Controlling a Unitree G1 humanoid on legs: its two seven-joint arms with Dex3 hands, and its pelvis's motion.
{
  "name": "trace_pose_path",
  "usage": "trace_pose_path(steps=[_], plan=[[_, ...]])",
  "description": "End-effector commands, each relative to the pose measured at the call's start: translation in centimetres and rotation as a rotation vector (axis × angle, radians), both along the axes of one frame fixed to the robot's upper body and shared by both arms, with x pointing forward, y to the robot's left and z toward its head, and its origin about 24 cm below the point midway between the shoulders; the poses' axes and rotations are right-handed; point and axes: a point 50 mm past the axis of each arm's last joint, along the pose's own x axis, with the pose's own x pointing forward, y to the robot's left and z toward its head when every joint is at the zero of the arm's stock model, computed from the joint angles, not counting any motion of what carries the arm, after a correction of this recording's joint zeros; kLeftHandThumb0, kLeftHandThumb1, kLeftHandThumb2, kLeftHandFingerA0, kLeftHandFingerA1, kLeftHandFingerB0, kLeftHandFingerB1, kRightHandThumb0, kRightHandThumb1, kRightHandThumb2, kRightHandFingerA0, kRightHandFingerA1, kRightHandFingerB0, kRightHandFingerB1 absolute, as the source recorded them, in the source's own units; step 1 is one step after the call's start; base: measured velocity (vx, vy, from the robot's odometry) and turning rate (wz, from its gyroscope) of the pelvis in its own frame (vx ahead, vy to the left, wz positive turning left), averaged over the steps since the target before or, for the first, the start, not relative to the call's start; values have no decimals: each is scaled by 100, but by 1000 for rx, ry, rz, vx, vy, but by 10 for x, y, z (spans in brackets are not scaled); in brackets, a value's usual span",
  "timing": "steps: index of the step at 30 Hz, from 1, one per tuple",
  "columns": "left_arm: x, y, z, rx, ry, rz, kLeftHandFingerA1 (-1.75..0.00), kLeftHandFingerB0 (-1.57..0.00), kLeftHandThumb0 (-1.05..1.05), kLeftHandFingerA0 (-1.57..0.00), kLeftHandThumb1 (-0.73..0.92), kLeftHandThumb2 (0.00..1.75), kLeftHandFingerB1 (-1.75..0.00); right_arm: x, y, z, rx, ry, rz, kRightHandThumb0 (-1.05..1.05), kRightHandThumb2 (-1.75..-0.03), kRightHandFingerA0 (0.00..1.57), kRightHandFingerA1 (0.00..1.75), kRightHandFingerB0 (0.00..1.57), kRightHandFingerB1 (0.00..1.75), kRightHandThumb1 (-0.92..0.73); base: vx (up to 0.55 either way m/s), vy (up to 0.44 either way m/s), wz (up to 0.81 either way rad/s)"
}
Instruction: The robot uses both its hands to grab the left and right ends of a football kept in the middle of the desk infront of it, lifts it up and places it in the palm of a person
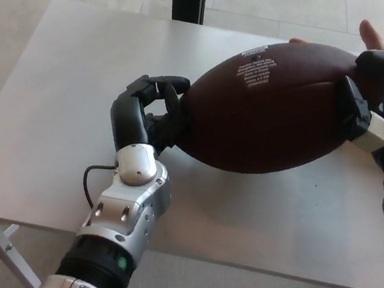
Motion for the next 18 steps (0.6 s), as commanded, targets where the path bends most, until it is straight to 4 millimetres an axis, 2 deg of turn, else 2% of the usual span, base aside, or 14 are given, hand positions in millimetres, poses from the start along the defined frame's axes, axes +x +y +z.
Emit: trace_pose_path(steps=[1,2,3,5,6,9,10,11,12,13,14,15,17,18], plan=[[46,-99,152,218,-196,-329,-120,-81,-19,-84,67,80,-84,27,-11,60,-14,-136,-157,-16,-104,96,174,76,151,-61,0,0,0],[48,-99,157,231,-200,-331,-126,-82,-20,-87,64,82,-88,28,-11,62,15,-148,-159,-22,-111,122,138,94,120,-55,0,0,0],[50,-101,164,252,-213,-342,-134,-81,-19,-88,64,82,-98,31,-14,67,43,-156,-184,-17,-100,95,171,78,148,-60,0,0,0],[51,-102,170,260,-212,-344,-139,-78,-21,-90,66,80,-104,32,-15,70,66,-158,-201,-13,-104,100,168,79,145,-58,0,0,0],[52,-103,174,275,-210,-348,-131,-77,-23,-90,69,75,-94,33,-16,73,78,-163,-206,-12,-108,100,169,79,147,-57,0,0,0],[54,-103,181,321,-201,-347,-127,-78,-25,-93,68,73,-91,35,-17,75,88,-173,-205,-14,-103,99,167,79,144,-58,0,0,0],[55,-105,184,333,-202,-343,-121,-76,-26,-93,68,70,-86,34,-18,76,90,-183,-202,-16,-100,94,171,79,153,-57,0,0,0],[54,-108,192,360,-203,-344,-125,-74,-26,-93,65,68,-88,34,-19,79,97,-185,-215,-17,-93,99,166,81,136,-61,0,0,0],[54,-111,201,404,-216,-352,-122,-72,-29,-87,67,63,-80,35,-21,82,135,-183,-227,-27,-80,95,156,82,109,-63,0,0,0],[55,-110,202,407,-216,-351,-122,-72,-29,-87,67,63,-80,36,-20,82,138,-181,-227,-27,-80,95,156,82,109,-63,0,0,0],[55,-111,205,429,-210,-350,-125,-72,-31,-87,67,60,-74,36,-20,83,185,-193,-225,-24,-78,89,132,78,100,-64,0,0,0],[55,-111,208,440,-215,-352,-124,-72,-29,-86,65,59,-72,36,-20,84,194,-185,-234,-29,-71,90,124,74,88,-67,0,0,0],[55,-111,215,471,-221,-351,-118,-70,-29,-85,65,59,-70,38,-18,88,224,-164,-248,-31,-68,91,128,71,91,-69,0,0,0],[55,-111,219,483,-226,-352,-113,-72,-27,-83,62,58,-70,39,-18,91,235,-177,-241,-27,-78,90,151,69,109,-67,0,0,0]])
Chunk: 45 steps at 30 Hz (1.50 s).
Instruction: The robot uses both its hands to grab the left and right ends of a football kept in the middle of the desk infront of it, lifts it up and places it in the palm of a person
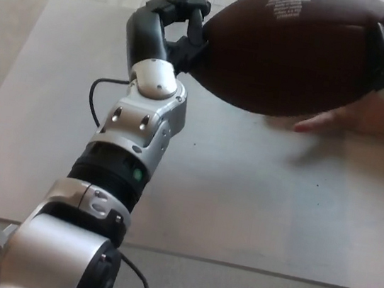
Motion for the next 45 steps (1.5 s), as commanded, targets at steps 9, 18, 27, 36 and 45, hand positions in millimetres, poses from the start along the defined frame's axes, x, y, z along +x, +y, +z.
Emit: trace_pose_path(steps=[9,18,27,36,45], plan=[[5,-93,135,410,-127,-300,-142,-81,-27,-81,54,58,-85,30,-3,50,253,-47,-175,-34,-67,82,143,62,102,-80,0,0,0],[10,-81,123,512,-67,-258,-129,-74,-27,-75,54,57,-57,43,12,37,385,42,-168,-35,-109,78,88,63,78,-67,0,0,0],[10,-77,75,586,56,-332,-111,-58,-32,-87,50,87,-67,44,17,-12,470,223,-241,-40,-64,65,89,56,73,-90,0,0,0],[3,-77,34,643,134,-365,-116,-62,-32,-87,48,85,-72,33,17,-51,570,321,-244,-41,-66,67,68,60,59,-90,0,0,0],[-3,-74,3,657,164,-408,-100,-70,-35,-66,55,56,-65,22,13,-74,424,431,-315,-39,-66,90,160,71,97,-85,0,0,0]])
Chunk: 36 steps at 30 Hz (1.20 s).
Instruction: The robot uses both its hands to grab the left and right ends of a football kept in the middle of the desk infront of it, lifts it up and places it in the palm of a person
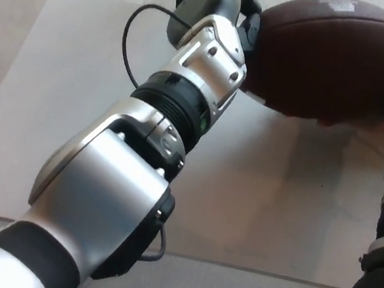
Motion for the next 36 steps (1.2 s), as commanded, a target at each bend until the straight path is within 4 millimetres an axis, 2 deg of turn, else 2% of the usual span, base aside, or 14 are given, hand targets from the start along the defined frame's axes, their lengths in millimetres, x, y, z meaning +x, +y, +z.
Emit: trace_pose_path(steps=[1,7,10,13,15,16,21,24,26,27,28,30,31,36], plan=[[-9,-24,-10,-25,42,-145,-92,-65,-26,-61,65,59,-58,-7,12,-24,-11,104,59,-40,-103,126,141,80,108,-65,0,0,0],[-4,-17,-6,-118,50,-163,-104,-33,-42,-40,84,64,-53,-11,3,-17,-149,46,78,-23,-71,99,175,79,95,-69,0,0,0],[7,-2,14,-320,25,-175,-105,0,-35,-75,58,112,-50,-10,-12,-6,-320,76,147,-50,-64,60,58,22,29,-81,0,0,0],[13,9,30,-335,-9,-187,-99,-4,-72,-59,67,95,-24,-12,-26,0,-382,80,146,-65,-64,39,42,11,26,-81,0,0,0],[22,34,50,-402,-44,-176,-16,0,-93,0,74,103,-1,-14,-43,3,-449,59,157,-79,-66,34,47,0,8,-83,0,0,0],[27,53,67,-418,-87,-155,-13,0,-101,0,79,108,-1,-15,-53,9,-555,64,195,-102,-112,35,62,0,0,-82,0,0,0],[30,87,100,-474,-205,-157,-48,0,-83,0,91,71,-2,-20,-72,23,-614,17,204,-105,-119,0,7,0,8,-79,0,0,0],[28,112,118,-493,-253,-177,-18,0,-101,0,82,117,-4,-27,-84,39,-663,-48,245,-100,-109,0,0,0,1,-74,0,0,0],[21,143,131,-523,-277,-160,-25,0,-100,0,79,118,-5,-35,-99,57,-732,-63,271,-105,-122,0,12,0,11,-79,0,0,0],[17,154,133,-531,-281,-142,-138,0,-105,-80,80,123,-10,-39,-104,63,-734,-84,271,-105,-109,4,28,0,0,-73,0,0,0],[10,172,136,-542,-288,-115,-138,0,-105,-80,80,123,-10,-47,-111,74,-742,-115,275,-105,-109,4,28,0,0,-73,0,0,0],[-8,194,137,-603,-352,-149,-49,0,-93,0,72,97,-10,-61,-123,85,-797,-115,260,-104,-116,53,106,0,0,-75,0,0,0],[-31,214,134,-624,-423,-114,-35,0,-88,0,82,121,-12,-79,-134,96,-836,-165,230,-104,-122,0,7,0,0,-76,0,0,0],[-104,262,107,-674,-514,-77,-20,0,-88,0,92,77,-10,-137,-155,116,-910,-272,192,-105,-78,0,0,0,0,-92,0,0,0]])
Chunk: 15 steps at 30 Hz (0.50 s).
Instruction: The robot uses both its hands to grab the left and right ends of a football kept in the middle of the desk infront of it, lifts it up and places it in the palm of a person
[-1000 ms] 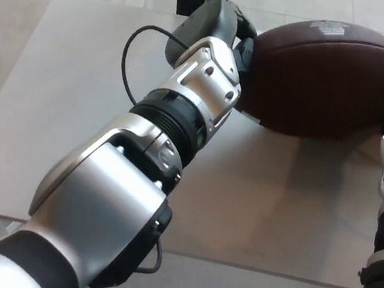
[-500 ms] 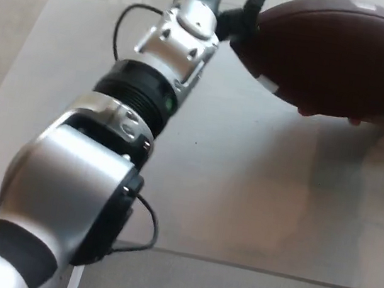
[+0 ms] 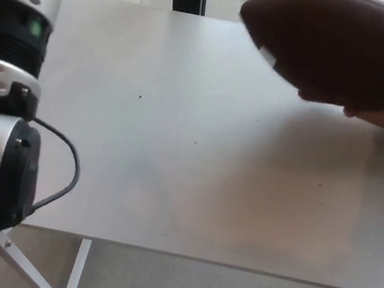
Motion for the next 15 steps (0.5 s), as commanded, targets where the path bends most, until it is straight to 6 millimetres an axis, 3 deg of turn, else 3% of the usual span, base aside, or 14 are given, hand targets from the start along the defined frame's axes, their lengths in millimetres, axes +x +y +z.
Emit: trace_pose_path(steps=[1,2,3,4,5,6,7,8,10,11,12,13,14,15], plan=[[-130,108,-22,-170,-142,-31,-20,0,-88,0,92,77,-10,-103,-50,58,-209,-142,144,-105,-78,0,0,0,0,-92,0,0,0],[-146,115,-29,-168,-139,-9,-18,0,-89,0,92,77,-9,-117,-53,57,-213,-143,125,-105,-77,0,0,0,0,-92,0,0,0],[-168,126,-41,-150,-124,29,-27,0,-94,-1,87,125,-7,-136,-58,56,-221,-154,98,-105,-124,0,9,0,12,-79,0,0,0],[-227,152,-66,-114,-81,148,-43,-8,-98,-5,74,94,-21,-183,-65,55,-247,-173,2,-95,-123,0,15,0,14,-81,0,0,0],[-263,164,-76,-84,-56,233,-50,-1,-86,-2,71,115,-27,-212,-67,54,-273,-189,-70,-93,-74,0,32,0,25,-92,0,0,0],[-286,173,-82,-76,-50,291,-43,-9,-89,-14,92,70,-28,-230,-68,49,-288,-201,-135,-89,-71,2,35,3,26,-92,0,0,0],[-293,174,-84,-74,-47,304,-43,-9,-89,-14,92,70,-28,-237,-69,47,-291,-202,-158,-89,-71,2,35,3,26,-92,0,0,0],[-323,184,-90,-67,-47,388,-45,-9,-87,-18,92,70,-29,-261,-65,37,-293,-182,-216,-90,-114,2,45,10,42,-79,0,0,0],[-346,190,-95,-45,-54,464,-54,-5,-89,-20,74,111,-36,-283,-65,28,-304,-173,-278,-36,-110,1,51,0,48,-50,0,0,0],[-352,192,-96,-38,-57,482,-54,-5,-89,-20,74,111,-36,-287,-65,25,-307,-172,-291,-36,-110,1,51,0,48,-50,0,0,0],[-375,197,-104,-32,-62,557,-56,-4,-86,-23,77,112,-40,-306,-68,10,-326,-138,-380,-74,-103,29,51,17,44,-69,0,0,0],[-407,207,-121,-30,-67,650,-57,-6,-81,-23,74,110,-42,-332,-71,-9,-349,-113,-510,-73,-65,46,41,26,31,-81,0,0,0],[-424,215,-134,-27,-53,712,-58,-9,-86,-27,75,108,-45,-345,-73,-20,-338,-122,-580,-72,-97,87,97,21,46,-63,0,0,0],[-426,215,-137,-25,-46,723,-58,-9,-86,-27,75,108,-45,-348,-74,-23,-329,-126,-596,-72,-97,87,97,21,46,-63,0,0,0]])
